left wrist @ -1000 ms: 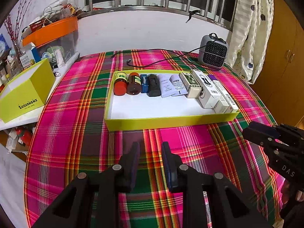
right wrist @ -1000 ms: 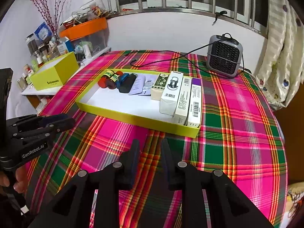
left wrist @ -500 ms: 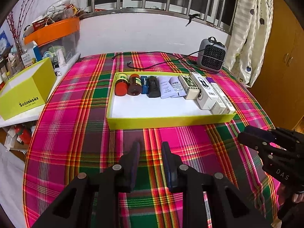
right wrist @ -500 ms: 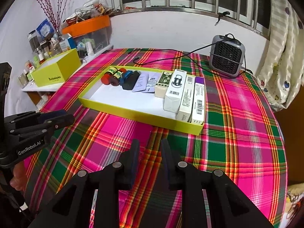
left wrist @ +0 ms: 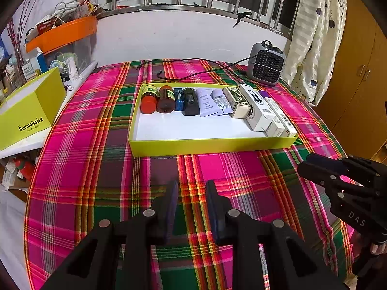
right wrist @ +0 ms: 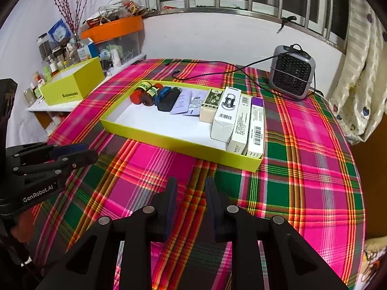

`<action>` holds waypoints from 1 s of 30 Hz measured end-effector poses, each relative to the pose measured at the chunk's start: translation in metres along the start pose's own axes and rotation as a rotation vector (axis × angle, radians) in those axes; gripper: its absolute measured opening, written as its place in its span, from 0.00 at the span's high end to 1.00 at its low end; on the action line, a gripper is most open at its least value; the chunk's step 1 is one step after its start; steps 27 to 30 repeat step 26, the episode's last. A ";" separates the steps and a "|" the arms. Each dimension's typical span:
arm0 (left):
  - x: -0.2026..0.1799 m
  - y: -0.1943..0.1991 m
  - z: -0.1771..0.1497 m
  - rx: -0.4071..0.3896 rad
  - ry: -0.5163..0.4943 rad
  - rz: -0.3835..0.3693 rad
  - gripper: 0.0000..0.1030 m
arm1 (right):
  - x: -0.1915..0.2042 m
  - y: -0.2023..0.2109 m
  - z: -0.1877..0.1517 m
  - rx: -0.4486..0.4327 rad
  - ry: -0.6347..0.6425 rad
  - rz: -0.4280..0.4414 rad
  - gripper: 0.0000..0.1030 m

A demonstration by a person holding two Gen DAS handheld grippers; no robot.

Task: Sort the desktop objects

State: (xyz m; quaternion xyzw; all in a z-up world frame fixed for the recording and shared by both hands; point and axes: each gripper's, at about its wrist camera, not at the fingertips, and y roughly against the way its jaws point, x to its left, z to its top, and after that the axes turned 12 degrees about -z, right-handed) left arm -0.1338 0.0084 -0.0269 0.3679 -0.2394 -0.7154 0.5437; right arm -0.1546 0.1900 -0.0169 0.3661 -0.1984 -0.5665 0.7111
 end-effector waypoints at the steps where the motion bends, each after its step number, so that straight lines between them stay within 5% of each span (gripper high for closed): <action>1: 0.000 0.000 0.000 0.000 -0.001 0.002 0.77 | 0.000 -0.001 0.000 0.001 0.001 0.000 0.77; 30: -0.013 -0.004 0.003 -0.017 -0.035 0.015 0.81 | -0.003 -0.013 -0.004 0.021 -0.007 0.007 0.76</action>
